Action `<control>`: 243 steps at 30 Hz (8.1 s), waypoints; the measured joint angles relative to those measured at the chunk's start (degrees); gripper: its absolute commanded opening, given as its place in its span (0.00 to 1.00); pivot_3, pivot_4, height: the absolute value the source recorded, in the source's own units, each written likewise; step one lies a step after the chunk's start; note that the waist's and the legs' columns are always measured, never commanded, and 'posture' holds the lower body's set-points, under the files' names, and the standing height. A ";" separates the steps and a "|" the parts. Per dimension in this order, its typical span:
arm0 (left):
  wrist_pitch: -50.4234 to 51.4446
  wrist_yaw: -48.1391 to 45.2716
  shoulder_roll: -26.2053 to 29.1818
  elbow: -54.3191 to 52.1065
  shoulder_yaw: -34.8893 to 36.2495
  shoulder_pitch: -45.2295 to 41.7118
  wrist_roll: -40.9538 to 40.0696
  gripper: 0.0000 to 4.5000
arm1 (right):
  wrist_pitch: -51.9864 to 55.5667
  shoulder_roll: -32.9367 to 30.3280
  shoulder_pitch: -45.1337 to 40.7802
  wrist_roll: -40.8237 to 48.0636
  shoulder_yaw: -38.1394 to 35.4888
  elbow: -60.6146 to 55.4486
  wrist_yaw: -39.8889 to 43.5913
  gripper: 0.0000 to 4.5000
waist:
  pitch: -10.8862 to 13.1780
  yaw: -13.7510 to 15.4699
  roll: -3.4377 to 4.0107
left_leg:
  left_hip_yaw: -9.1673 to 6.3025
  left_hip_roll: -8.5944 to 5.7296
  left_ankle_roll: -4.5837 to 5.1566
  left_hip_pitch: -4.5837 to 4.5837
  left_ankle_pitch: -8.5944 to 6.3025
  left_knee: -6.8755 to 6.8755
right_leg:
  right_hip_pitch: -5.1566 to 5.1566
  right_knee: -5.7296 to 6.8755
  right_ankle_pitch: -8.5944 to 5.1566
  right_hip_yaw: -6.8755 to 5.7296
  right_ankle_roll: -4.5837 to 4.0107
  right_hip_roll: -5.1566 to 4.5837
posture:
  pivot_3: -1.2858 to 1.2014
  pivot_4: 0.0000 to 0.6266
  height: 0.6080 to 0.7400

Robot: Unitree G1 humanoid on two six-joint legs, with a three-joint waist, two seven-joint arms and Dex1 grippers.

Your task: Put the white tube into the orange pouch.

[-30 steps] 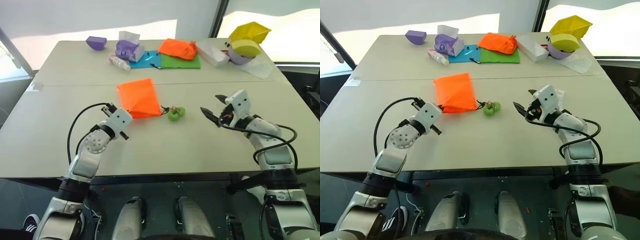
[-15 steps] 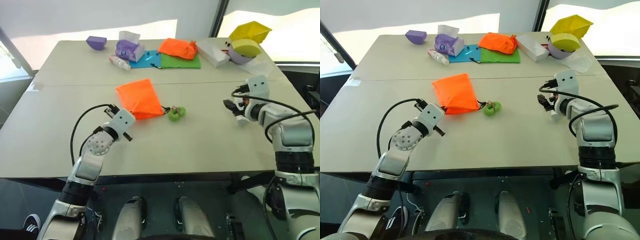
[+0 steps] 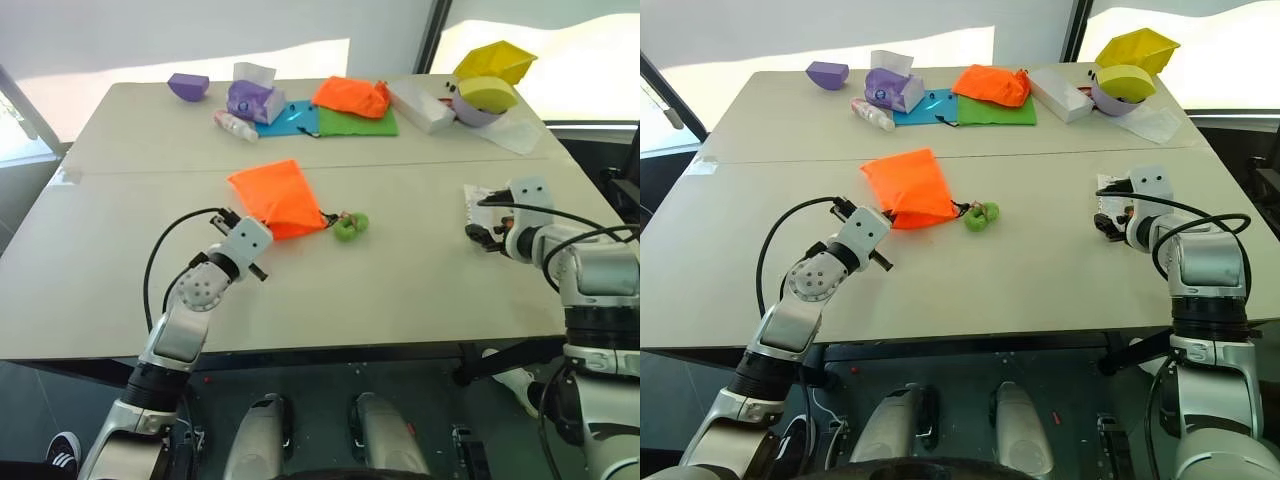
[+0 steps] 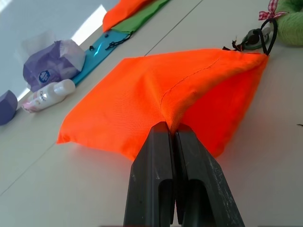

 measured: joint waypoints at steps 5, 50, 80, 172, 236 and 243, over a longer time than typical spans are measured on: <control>-0.67 0.21 -0.53 0.00 -0.01 0.00 0.00 0.02 | 1.07 2.10 0.00 1.03 -1.25 1.69 -0.90 0.87 | -0.01 -0.01 -0.01 | 0.04 0.00 0.00 0.00 0.00 0.00 | -0.02 -0.01 0.00 0.04 0.01 0.01 | 0.52 0.24 1.00; -2.63 -0.17 0.26 0.71 -1.09 -0.74 0.18 0.00 | -15.60 8.56 8.20 7.73 26.85 -19.85 22.57 0.40 | -0.05 0.10 -0.34 | 0.19 0.47 0.03 -0.05 -0.03 0.01 | -0.15 -0.14 0.18 0.05 -0.42 0.24 | 0.52 0.24 1.00; -6.47 -7.79 6.36 -0.98 -1.79 1.92 -0.77 0.00 | -10.55 17.71 -10.68 -2.73 34.25 -3.11 16.59 0.40 | -0.06 -0.08 -0.35 | 0.35 0.57 0.02 -0.08 -0.03 -0.06 | -0.27 -0.17 0.19 0.09 -0.48 0.17 | 0.52 0.24 1.00; -17.54 -14.47 12.92 -2.68 3.39 6.67 -5.29 0.00 | -36.55 21.04 -16.60 -11.16 22.50 26.43 18.90 0.46 | -0.07 -1.61 -0.35 | 0.92 0.85 -0.03 -0.83 0.05 0.08 | -1.00 0.06 0.40 -0.08 -0.13 0.31 | 0.52 0.24 1.00; 3.61 -29.66 -10.02 53.88 -8.60 -42.54 -10.96 0.63 | -33.31 15.03 -5.12 -4.76 16.99 5.00 18.07 0.25 | -0.06 -0.21 -0.37 | 1.21 0.74 0.31 -0.93 0.03 0.76 | -0.74 -0.07 0.63 0.04 0.24 0.45 | 0.52 0.24 1.00; 3.56 -31.81 -11.73 60.29 -6.97 -45.88 -11.06 0.63 | -33.60 15.74 -5.79 -5.49 17.05 5.22 17.03 0.25 | -0.06 -0.13 -0.37 | 1.25 0.74 0.31 -0.93 0.03 0.81 | -0.76 -0.02 0.63 0.08 0.23 0.40 | 0.52 0.24 1.00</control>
